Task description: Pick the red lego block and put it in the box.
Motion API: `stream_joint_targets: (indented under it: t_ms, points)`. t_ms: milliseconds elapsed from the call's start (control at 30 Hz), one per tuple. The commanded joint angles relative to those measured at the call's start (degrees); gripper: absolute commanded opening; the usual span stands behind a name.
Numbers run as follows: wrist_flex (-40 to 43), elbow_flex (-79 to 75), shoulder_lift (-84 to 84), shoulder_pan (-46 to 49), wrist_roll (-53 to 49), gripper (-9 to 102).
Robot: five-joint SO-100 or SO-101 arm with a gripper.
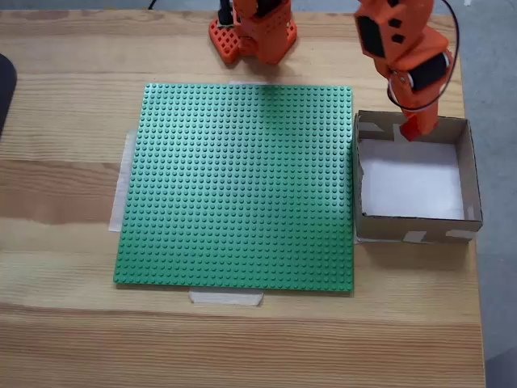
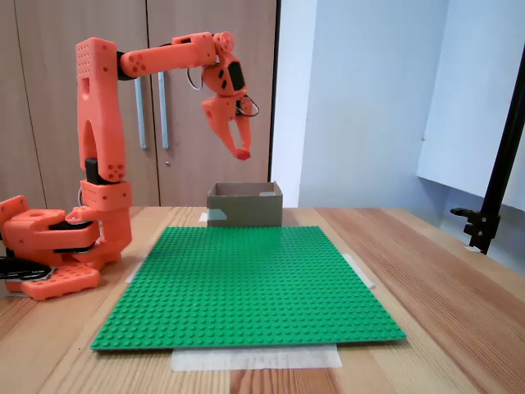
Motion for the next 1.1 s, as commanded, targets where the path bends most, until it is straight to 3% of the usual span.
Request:
stream_joint_targets:
  t_ms: [0,1067]
  points:
    - [0.2,-3.3,-1.2,0.1,0.0,9]
    - [-4.1,-3.9,-11.2,-0.1,-1.0,10]
